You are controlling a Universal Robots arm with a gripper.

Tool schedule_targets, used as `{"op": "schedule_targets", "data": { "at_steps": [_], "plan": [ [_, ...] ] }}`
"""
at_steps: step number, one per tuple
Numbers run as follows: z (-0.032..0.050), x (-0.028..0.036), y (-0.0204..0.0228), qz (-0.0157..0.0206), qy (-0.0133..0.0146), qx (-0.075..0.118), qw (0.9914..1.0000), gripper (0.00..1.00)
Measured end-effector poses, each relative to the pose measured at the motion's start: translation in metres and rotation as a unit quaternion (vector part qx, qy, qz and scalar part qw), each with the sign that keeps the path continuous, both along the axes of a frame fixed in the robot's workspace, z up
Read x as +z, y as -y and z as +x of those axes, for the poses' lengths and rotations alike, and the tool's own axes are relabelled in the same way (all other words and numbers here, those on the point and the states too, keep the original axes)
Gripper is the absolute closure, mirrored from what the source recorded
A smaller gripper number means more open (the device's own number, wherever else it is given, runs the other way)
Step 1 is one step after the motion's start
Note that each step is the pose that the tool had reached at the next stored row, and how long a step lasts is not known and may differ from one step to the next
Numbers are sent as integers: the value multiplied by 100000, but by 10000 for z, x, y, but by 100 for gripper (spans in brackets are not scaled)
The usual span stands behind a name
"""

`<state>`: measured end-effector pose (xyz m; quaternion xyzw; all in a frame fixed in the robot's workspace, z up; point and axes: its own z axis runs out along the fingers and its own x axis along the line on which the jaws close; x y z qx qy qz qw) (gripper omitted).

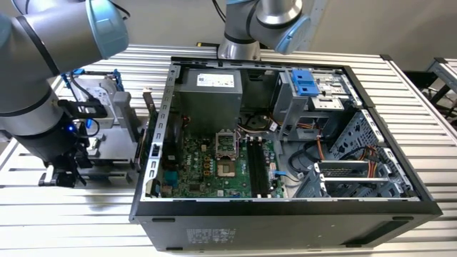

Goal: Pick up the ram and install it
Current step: 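Pick up the ram and move it above insertion slot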

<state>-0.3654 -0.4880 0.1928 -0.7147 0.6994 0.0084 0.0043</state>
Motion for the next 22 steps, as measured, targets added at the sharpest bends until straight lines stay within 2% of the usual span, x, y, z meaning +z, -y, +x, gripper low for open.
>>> {"op": "schedule_targets", "data": {
  "at_steps": [14,22],
  "plan": [
    [0,-5,-6,-2,1,14,100000,0],
    [0,-5,-6,-3,0,1022,99995,0]
  ]
}}
